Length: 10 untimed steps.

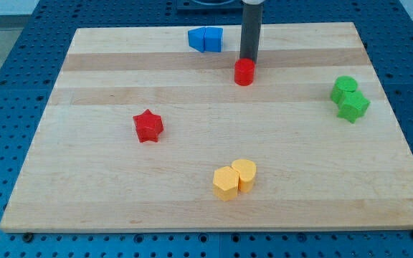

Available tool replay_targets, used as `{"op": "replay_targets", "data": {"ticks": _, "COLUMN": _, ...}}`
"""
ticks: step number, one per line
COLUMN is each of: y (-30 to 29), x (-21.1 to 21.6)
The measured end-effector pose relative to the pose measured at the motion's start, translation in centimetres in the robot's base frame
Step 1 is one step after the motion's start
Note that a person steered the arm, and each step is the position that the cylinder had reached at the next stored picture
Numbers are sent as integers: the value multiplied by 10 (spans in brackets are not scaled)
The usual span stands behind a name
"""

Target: Move the red circle bottom left to the red star

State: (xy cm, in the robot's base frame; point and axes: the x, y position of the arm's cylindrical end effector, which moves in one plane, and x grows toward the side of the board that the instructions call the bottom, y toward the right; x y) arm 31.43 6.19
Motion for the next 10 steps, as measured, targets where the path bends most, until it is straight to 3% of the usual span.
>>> {"op": "replay_targets", "data": {"ticks": 5, "y": 7, "x": 81}}
{"op": "replay_targets", "data": {"ticks": 7, "y": -21, "x": 125}}
{"op": "replay_targets", "data": {"ticks": 10, "y": -33, "x": 88}}
